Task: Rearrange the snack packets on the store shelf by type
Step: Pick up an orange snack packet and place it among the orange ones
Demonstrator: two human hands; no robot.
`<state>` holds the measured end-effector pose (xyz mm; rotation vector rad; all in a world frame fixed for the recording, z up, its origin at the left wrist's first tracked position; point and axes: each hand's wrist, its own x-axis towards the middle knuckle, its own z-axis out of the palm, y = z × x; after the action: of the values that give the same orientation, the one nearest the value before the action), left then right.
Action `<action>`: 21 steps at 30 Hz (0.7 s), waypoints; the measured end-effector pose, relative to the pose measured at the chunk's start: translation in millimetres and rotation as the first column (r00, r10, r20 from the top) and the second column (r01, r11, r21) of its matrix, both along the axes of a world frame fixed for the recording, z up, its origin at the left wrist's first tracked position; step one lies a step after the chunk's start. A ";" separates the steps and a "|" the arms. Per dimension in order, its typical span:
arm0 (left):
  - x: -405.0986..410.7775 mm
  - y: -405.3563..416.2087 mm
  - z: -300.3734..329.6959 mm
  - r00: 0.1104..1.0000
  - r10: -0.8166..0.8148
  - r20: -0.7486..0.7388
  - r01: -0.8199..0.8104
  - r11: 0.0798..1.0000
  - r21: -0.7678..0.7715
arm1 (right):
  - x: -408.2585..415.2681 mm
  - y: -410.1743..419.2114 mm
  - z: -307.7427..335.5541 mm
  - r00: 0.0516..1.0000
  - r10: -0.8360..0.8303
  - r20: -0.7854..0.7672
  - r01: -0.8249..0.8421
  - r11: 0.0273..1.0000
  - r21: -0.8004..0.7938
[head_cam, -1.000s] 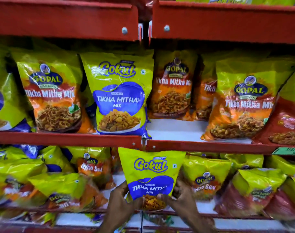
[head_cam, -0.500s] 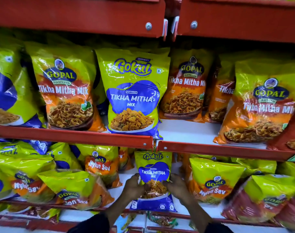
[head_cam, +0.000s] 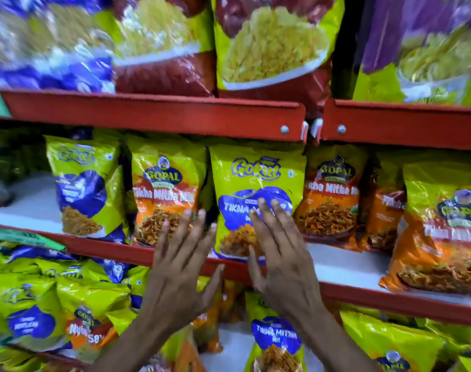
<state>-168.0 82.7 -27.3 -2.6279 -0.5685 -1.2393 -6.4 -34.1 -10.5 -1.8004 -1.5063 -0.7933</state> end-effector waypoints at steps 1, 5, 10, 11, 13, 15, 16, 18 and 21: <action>-2.9 7.9 7.2 0.999 0.041 0.007 -0.041 0.999 0.006 | -3.5 11.9 7.1 0.999 0.015 0.035 -0.014 1.000 -0.010; -24.3 45.7 23.4 0.985 0.174 0.019 -0.173 0.984 -0.039 | -25.5 64.9 22.5 0.991 0.113 0.079 -0.112 0.994 -0.010; -34.4 95.5 14.9 0.972 0.214 0.094 -0.173 0.931 -0.322 | -54.2 110.5 19.2 0.973 0.051 -0.226 -0.080 0.990 -0.120; -33.7 104.0 13.0 0.972 0.204 0.115 -0.140 0.899 -0.416 | -57.5 117.5 16.1 0.939 0.000 -0.345 -0.066 0.982 -0.179; -32.1 121.3 11.2 0.971 0.180 0.156 -0.054 0.805 -0.590 | -59.4 132.4 10.2 0.859 -0.086 -0.505 -0.043 0.970 -0.239; -28.7 141.0 7.6 0.970 0.175 0.169 -0.006 0.711 -0.703 | -53.5 147.0 3.6 0.773 -0.074 -0.631 -0.095 0.968 -0.231; -25.3 148.6 5.6 0.971 0.170 0.165 0.012 0.662 -0.749 | -50.1 151.5 2.2 0.717 -0.051 -0.695 -0.145 0.965 -0.220; -17.9 161.2 0.9 0.965 0.143 0.221 0.120 0.507 -0.854 | -44.0 159.6 0.2 0.592 -0.049 -0.804 -0.219 0.951 -0.219; -14.2 167.3 -4.2 0.920 0.109 0.377 0.322 0.339 -0.884 | -40.9 163.5 -5.5 0.513 -0.009 -0.859 -0.221 0.965 -0.142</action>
<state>-182.2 249.9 -31.5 -3.3219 -1.6775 -1.9067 -47.3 129.4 -16.0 -1.7972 -0.9998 0.3946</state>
